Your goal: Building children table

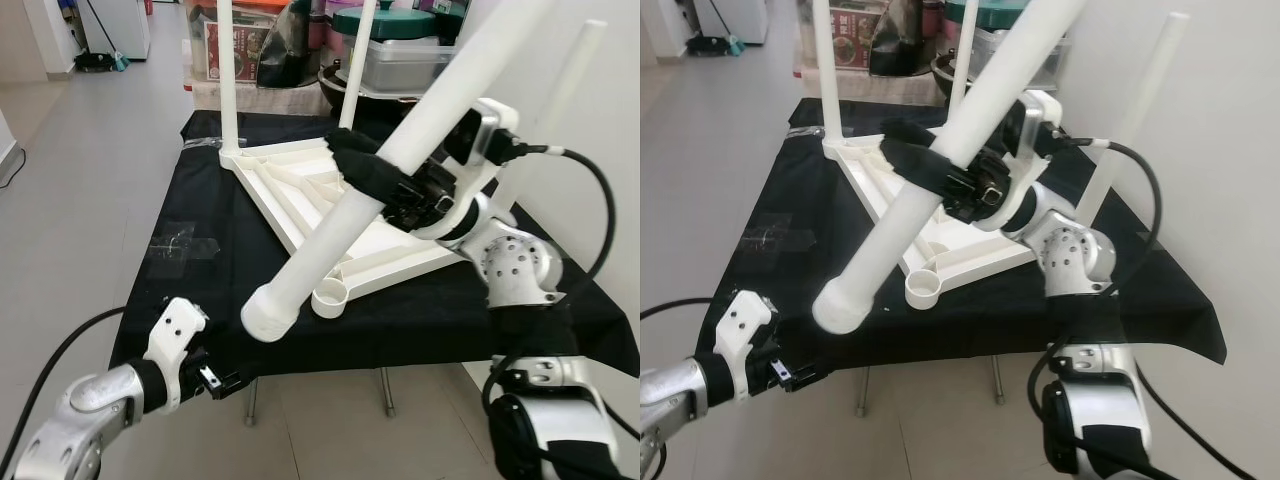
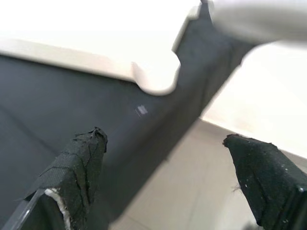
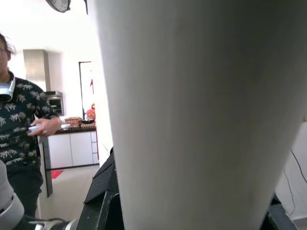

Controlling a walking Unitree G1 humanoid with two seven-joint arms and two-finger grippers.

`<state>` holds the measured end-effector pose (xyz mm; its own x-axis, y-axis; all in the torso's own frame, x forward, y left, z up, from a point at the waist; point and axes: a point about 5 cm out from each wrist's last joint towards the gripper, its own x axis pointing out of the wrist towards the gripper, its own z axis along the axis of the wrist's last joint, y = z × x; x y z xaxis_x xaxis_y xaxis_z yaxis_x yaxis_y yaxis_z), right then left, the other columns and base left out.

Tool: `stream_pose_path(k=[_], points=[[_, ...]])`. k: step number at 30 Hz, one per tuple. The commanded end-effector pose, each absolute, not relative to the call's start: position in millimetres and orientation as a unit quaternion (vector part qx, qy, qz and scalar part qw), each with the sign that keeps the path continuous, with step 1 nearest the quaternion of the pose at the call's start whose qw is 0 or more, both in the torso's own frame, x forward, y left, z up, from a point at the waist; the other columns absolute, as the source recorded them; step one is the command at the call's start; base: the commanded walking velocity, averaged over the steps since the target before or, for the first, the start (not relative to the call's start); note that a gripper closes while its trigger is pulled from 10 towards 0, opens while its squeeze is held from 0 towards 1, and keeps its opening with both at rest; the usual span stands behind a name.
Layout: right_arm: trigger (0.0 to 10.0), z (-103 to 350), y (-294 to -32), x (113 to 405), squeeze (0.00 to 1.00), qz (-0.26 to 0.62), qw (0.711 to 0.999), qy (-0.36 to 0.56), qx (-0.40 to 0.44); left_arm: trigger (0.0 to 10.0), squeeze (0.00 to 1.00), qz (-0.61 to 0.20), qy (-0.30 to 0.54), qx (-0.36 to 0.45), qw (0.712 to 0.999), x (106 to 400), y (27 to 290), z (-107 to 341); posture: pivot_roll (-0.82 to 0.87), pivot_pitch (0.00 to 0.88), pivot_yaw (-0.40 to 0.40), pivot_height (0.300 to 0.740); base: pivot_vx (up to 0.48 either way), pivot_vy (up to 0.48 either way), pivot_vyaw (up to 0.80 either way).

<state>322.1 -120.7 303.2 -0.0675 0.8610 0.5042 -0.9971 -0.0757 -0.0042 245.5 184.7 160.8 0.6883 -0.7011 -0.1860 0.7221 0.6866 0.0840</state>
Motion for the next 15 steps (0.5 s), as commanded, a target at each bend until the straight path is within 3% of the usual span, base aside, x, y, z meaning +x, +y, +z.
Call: stream_pose_path(k=[1, 6, 11, 15], points=[[0.0, 300.8, -116.2, 320.4, 0.00, 0.717, 0.652, -0.174, 0.174, 10.0, 0.00, -0.406, 0.052, 0.072, 0.909, 245.3, 182.6, 173.8, 0.16, 0.000, -0.088, 0.740, 0.000, 0.000, 0.00], [0.0, 294.7, -110.4, 320.8, 0.00, 0.723, 0.649, -0.165, 0.170, 10.0, 0.00, -0.423, 0.044, 0.070, 0.903, 244.6, 180.8, 181.3, 0.16, 0.000, -0.087, 0.740, 0.000, 0.000, 0.00], [0.0, 272.8, -81.0, 309.9, 0.00, 0.748, 0.624, -0.131, 0.183, 10.0, 0.00, -0.483, 0.041, 0.080, 0.871, 243.6, 166.4, 186.9, 0.16, 0.000, -0.078, 0.740, 0.000, 0.000, 0.00], [0.0, 274.3, -76.3, 311.8, 0.00, 0.746, 0.626, -0.133, 0.183, 10.0, 0.00, -0.516, 0.057, 0.071, 0.852, 239.4, 156.9, 181.6, 0.15, 0.000, -0.074, 0.740, 0.000, 0.000, 0.00]])
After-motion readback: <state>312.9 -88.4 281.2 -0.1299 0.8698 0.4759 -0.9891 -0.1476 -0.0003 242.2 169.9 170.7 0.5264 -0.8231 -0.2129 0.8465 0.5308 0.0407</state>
